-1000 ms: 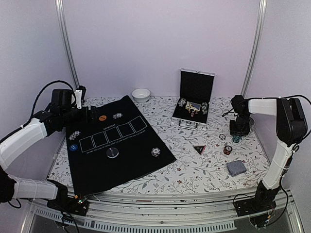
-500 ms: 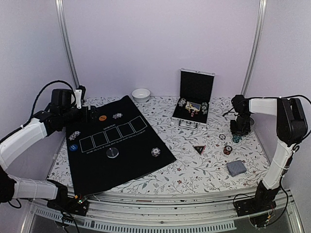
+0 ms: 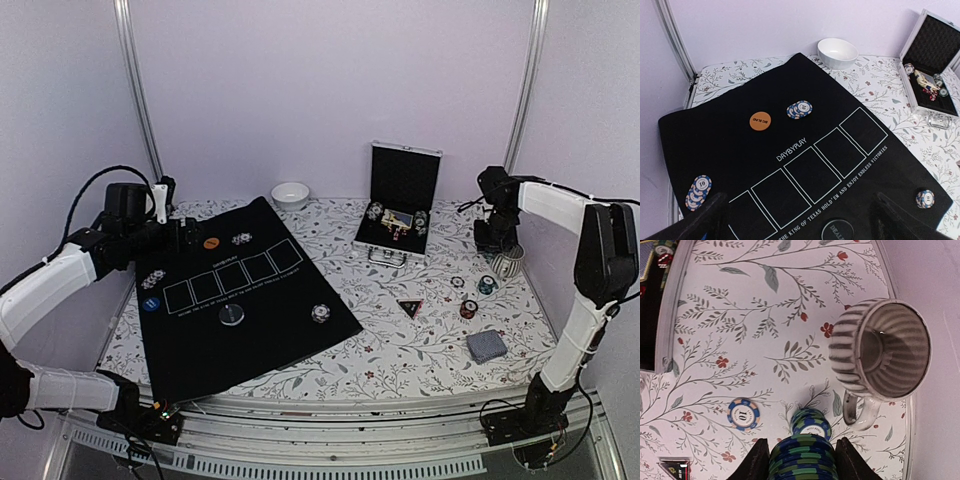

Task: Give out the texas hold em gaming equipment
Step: Pick up the pile of poker chips from the pile of poker chips, then place the poker chips pile in the dealer area.

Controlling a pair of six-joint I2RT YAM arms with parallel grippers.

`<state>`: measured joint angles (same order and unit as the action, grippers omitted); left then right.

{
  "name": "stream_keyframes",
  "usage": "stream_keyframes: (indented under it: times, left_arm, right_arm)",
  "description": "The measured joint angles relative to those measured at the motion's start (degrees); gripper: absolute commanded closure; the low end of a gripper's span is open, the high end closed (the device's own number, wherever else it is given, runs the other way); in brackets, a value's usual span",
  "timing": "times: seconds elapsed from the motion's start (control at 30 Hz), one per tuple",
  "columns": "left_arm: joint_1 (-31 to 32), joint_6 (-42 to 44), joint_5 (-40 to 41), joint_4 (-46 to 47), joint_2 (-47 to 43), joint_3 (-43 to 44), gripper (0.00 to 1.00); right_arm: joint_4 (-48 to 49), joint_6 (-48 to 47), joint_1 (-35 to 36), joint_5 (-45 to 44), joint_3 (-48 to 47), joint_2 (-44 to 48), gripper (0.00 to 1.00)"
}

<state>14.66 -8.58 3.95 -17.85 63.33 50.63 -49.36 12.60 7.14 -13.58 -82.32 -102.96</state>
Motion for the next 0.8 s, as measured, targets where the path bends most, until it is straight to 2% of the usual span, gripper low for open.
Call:
stream_keyframes:
  times: [0.17, 0.3, 0.43, 0.57, 0.8]
  left_arm:
    - [-0.4, 0.0, 0.0, 0.0, 0.0, 0.0, 0.02]
    - [-0.6, 0.0, 0.0, 0.0, 0.0, 0.0, 0.02]
    - [-0.7, 0.0, 0.0, 0.2, 0.0, -0.2, 0.02]
    - [-0.7, 0.0, -0.1, 0.2, 0.0, -0.5, 0.02]
    - [-0.7, 0.0, -0.3, 0.2, 0.0, -0.7, 0.02]
  right_arm:
    - [-5.0, 0.3, 11.1, 0.0, -7.1, -0.3, 0.98]
    - [-6.1, 1.1, 24.8, 1.5, -15.4, -3.2, 0.98]
    - [-7.4, 1.6, 37.2, 4.2, -21.5, -10.1, 0.98]
    - [-9.3, 1.5, 45.7, 7.6, -27.1, -18.4, 0.98]
    - [-11.0, 1.3, 54.0, 12.5, -40.2, -29.5, 0.98]
